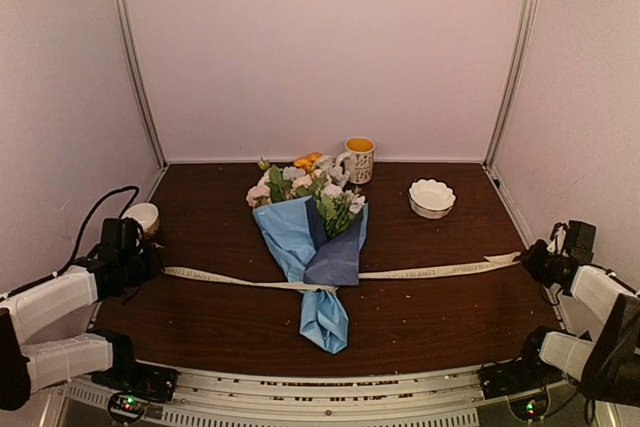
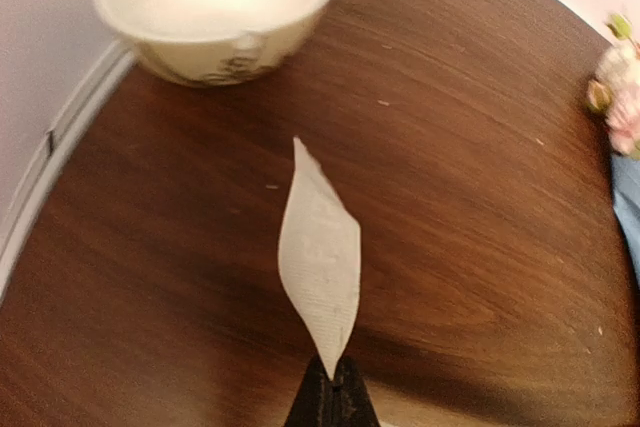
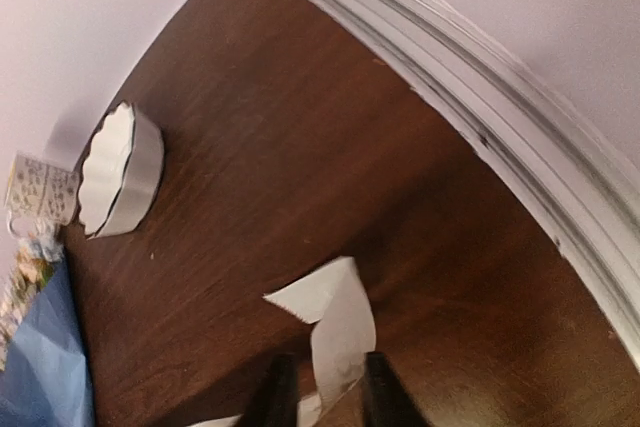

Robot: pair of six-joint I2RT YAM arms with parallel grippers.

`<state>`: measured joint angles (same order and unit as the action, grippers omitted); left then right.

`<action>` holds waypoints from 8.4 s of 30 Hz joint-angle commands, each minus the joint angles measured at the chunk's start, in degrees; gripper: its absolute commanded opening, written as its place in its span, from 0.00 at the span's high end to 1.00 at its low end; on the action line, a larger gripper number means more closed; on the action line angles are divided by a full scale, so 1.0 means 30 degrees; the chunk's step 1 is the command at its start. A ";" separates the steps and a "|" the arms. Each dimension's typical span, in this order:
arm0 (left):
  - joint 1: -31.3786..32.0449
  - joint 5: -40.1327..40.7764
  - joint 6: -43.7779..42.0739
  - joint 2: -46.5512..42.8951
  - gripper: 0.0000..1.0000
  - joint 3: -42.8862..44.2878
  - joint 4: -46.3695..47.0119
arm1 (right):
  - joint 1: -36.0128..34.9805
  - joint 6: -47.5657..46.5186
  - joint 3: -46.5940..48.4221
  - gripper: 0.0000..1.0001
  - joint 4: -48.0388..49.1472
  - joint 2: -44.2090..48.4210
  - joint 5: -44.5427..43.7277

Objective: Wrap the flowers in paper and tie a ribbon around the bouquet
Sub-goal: Tie the left side of the half-tied ribbon around the folded bouquet, then cross the ribbon over the folded bouquet.

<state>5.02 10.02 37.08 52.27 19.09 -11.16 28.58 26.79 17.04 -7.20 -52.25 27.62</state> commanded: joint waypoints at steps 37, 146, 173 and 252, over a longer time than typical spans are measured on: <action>0.6502 0.2114 -0.2184 0.3979 1.00 0.3544 0.1705 | -2.2356 -0.1366 1.3119 0.00 -0.4311 -0.4777 -1.7588; 1.5205 -0.8657 -1.5831 1.5578 1.00 1.2512 0.1322 | -2.6415 0.3300 1.2038 1.00 0.2418 -0.5044 -0.1565; 1.2576 -0.8566 -0.8347 1.2937 1.00 0.8244 1.1079 | -2.9749 0.3708 1.2087 1.00 0.7429 -1.4446 0.2029; 1.2449 -0.8801 -0.9059 1.1204 1.00 0.6827 1.1120 | -3.1448 -0.1519 1.5611 1.00 0.3043 -1.1039 0.1340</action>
<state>42.78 -15.88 9.52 86.72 39.00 19.29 -65.67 18.28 64.55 -17.02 -84.68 23.83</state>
